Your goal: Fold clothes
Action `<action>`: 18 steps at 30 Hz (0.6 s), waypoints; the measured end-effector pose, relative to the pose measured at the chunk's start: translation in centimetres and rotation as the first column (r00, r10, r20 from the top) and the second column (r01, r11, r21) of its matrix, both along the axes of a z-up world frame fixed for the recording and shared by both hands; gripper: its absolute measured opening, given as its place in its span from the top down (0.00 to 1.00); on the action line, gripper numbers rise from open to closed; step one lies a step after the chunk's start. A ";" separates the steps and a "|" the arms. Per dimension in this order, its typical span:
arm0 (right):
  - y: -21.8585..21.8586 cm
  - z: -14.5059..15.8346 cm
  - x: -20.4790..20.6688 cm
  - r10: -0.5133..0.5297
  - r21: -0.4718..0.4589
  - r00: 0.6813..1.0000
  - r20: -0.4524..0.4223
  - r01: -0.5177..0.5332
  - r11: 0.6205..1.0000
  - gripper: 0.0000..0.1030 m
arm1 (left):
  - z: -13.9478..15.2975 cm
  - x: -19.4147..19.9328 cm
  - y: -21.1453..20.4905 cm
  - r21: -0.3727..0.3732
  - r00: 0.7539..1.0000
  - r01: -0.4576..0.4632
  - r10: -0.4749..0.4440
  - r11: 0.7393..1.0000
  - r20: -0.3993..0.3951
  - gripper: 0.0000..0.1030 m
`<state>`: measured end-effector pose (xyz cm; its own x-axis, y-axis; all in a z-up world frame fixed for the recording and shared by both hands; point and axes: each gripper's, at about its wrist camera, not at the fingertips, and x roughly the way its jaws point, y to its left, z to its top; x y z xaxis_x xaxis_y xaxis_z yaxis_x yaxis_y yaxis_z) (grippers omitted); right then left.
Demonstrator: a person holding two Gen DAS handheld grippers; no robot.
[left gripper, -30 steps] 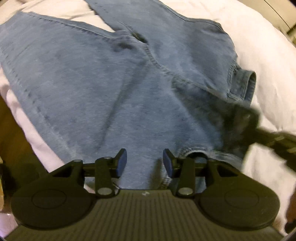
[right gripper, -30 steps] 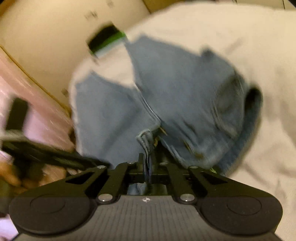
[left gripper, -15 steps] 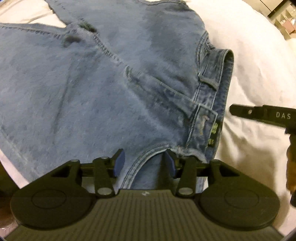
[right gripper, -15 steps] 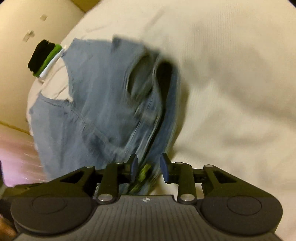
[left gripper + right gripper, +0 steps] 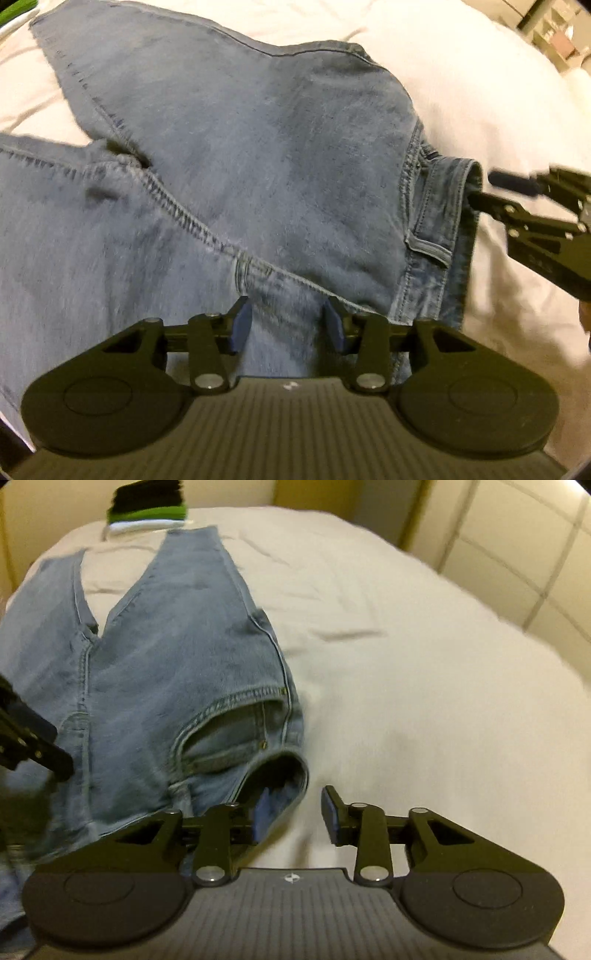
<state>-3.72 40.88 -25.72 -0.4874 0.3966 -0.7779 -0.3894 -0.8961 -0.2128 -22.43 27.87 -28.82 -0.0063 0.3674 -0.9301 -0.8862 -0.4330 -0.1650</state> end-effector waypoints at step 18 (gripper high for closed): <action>7.7 -4.2 11.9 -0.703 -0.666 0.693 -0.161 0.450 0.595 0.86 | -0.7 1.5 0.3 -0.018 0.999 0.032 -0.032 0.999 0.018 0.60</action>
<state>8.17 48.56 -29.88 -0.5977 0.2764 -0.7526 -0.7929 -0.3423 0.5041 -20.88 28.19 -29.54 0.0219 0.3496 -0.9366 -0.8966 -0.4076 -0.1732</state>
